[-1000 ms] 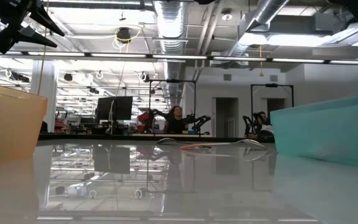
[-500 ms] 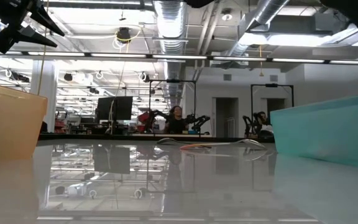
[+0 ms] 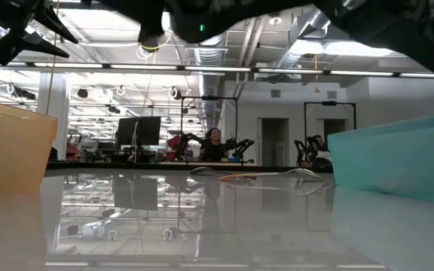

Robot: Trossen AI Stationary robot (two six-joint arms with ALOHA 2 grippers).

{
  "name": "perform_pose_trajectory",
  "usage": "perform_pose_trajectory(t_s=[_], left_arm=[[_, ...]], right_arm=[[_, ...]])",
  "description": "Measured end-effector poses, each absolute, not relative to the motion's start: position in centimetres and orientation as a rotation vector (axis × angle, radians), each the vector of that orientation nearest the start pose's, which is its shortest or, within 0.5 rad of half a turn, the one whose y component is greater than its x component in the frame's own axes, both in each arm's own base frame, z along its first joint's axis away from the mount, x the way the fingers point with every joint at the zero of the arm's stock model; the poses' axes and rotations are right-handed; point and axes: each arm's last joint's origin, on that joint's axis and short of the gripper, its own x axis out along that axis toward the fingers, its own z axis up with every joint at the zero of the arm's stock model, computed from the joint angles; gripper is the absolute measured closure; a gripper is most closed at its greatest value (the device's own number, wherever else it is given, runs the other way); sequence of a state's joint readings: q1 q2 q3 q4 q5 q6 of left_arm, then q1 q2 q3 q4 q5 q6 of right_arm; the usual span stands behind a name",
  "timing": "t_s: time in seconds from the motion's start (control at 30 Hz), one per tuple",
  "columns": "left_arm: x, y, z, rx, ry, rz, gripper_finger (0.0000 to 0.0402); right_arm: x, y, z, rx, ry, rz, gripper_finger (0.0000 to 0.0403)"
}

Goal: Sort silverware by color (type)
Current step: Put the blue spoon into the orange bin

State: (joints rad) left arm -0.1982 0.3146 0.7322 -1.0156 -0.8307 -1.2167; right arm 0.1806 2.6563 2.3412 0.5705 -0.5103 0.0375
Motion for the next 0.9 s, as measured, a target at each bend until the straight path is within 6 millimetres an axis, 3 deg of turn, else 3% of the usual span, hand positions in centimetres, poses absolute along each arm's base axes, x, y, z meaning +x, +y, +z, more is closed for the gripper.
perform_pose_trajectory(t_s=[0.33, 0.9], left_arm=[[4.7, 1.2, 28.9, -0.823, 0.119, 0.827, 0.0251], [4.7, 1.2, 28.8, -0.814, 0.132, 0.836, 0.0251]], right_arm=[[59.5, 11.0, 17.0, 0.016, -0.043, 0.669, 0.0397], [59.0, 12.8, 14.8, -0.146, 0.139, 0.701, 0.0395]])
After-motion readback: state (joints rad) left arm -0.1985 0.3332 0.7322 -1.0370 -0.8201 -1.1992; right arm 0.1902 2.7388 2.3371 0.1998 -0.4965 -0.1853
